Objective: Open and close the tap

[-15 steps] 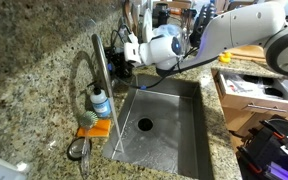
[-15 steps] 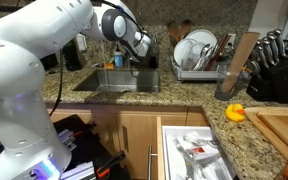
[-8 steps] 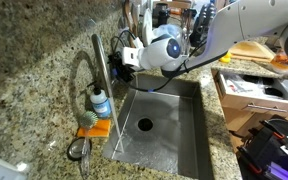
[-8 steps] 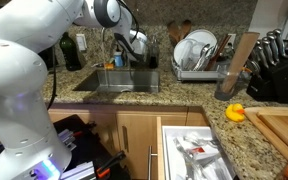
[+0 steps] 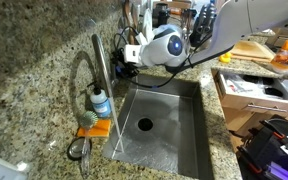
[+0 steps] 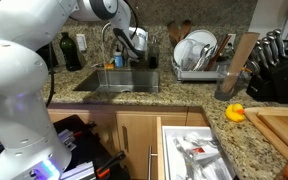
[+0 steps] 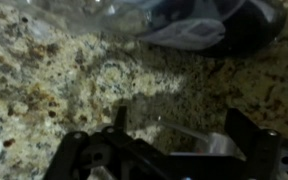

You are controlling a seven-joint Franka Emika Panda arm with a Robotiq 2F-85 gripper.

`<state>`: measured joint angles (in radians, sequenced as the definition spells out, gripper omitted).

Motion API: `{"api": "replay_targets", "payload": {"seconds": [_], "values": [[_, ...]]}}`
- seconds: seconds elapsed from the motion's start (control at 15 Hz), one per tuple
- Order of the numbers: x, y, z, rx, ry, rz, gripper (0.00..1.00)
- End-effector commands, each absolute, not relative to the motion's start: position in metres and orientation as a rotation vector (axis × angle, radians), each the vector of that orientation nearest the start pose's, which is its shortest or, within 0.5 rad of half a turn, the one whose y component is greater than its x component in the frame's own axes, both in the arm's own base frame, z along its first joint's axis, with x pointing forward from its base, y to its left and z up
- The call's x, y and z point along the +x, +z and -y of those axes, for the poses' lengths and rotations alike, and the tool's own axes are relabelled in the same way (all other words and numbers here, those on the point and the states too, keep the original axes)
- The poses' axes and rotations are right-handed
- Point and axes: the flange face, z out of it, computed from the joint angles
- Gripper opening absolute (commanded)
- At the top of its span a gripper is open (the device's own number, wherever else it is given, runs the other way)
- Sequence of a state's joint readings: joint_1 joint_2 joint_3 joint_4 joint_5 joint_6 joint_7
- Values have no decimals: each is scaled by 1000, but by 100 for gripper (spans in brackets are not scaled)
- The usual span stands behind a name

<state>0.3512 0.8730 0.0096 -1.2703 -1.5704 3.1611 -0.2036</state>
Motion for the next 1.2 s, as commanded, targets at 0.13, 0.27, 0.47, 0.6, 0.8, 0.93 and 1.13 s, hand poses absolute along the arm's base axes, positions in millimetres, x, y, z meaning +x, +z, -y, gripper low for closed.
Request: {"api": "replay_targets", "payload": {"seconds": [0.13,0.27,0.47,0.6,0.8,0.93,1.13], "values": [[695,274,-324,1067,943,-1995,100],[694,271,-325,1072,945,-1999,100],[696,270,-332,1040,991,-2013,100],[701,269,-339,965,994,-2017,100],[707,271,-351,880,1009,-2009,100],[702,271,-347,954,983,-2005,100],[702,270,-347,958,982,-2005,100]]}}
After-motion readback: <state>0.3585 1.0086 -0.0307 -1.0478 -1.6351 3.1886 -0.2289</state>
